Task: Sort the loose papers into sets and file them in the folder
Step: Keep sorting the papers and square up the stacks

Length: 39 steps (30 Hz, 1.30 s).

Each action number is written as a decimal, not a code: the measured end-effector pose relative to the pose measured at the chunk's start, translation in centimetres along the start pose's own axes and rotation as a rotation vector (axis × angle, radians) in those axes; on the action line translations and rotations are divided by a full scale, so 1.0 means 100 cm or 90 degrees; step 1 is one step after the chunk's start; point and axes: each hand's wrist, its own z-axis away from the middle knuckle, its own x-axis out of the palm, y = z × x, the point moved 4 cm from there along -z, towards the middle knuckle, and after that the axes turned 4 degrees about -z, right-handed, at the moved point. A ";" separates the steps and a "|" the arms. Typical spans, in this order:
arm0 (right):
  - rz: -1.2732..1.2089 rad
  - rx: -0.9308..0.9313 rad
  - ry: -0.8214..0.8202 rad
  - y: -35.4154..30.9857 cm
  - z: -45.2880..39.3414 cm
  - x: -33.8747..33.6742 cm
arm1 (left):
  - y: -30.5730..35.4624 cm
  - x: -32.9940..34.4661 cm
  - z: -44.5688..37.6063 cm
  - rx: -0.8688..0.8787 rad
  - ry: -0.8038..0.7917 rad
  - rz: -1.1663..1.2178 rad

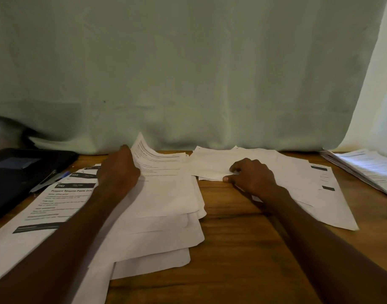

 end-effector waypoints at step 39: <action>-0.770 -0.015 -0.130 -0.043 0.032 -0.032 | 0.028 -0.001 0.007 -0.073 0.037 0.760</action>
